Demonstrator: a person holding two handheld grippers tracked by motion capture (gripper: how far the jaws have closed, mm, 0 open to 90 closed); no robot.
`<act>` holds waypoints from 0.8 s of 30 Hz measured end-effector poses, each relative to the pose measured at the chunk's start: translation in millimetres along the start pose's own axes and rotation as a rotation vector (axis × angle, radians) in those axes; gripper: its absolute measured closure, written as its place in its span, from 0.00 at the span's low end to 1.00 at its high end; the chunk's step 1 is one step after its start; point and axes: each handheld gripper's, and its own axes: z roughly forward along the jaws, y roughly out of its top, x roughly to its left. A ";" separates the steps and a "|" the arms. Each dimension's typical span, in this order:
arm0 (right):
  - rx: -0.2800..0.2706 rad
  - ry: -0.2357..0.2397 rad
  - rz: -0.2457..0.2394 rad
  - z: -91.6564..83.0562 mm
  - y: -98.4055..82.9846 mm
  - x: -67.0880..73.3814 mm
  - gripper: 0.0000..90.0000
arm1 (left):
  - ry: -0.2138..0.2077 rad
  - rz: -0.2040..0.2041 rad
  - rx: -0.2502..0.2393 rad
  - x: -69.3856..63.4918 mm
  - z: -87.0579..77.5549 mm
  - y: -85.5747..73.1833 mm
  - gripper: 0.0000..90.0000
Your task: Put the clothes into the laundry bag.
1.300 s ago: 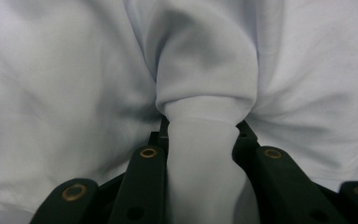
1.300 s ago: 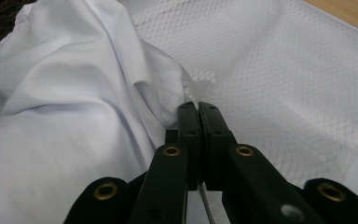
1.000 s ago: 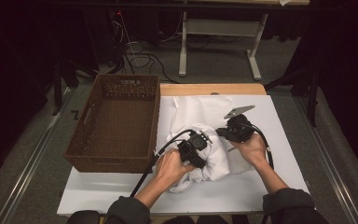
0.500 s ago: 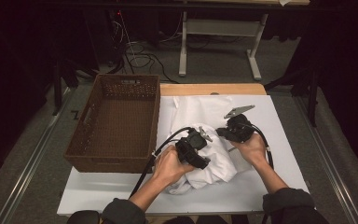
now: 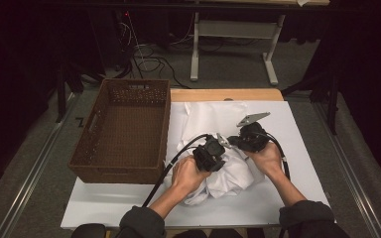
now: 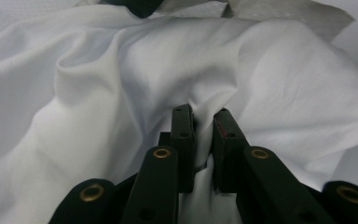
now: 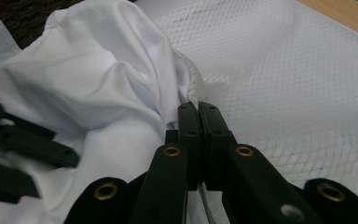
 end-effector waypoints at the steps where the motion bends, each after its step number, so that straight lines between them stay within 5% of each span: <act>1: -0.005 0.003 -0.006 -0.4 0.3 0.1 1.00 | 0.007 -0.004 -0.001 1.1 2.0 0.8 0.90; 7: -0.016 0.010 -0.005 -2.8 0.9 2.0 1.00 | 0.077 -0.018 -0.023 11.4 13.4 4.4 0.91; 11: -0.016 0.013 -0.008 -3.4 0.9 3.9 1.00 | 0.067 -0.067 -0.041 18.7 16.8 5.5 0.81; 17: -0.014 0.014 -0.010 -3.8 0.0 2.3 1.00 | 0.057 -0.085 -0.028 19.9 3.6 4.6 0.56; 24: -0.013 0.012 -0.011 -3.8 -0.5 2.4 1.00 | 0.079 -0.094 -0.046 24.7 -19.3 4.2 0.46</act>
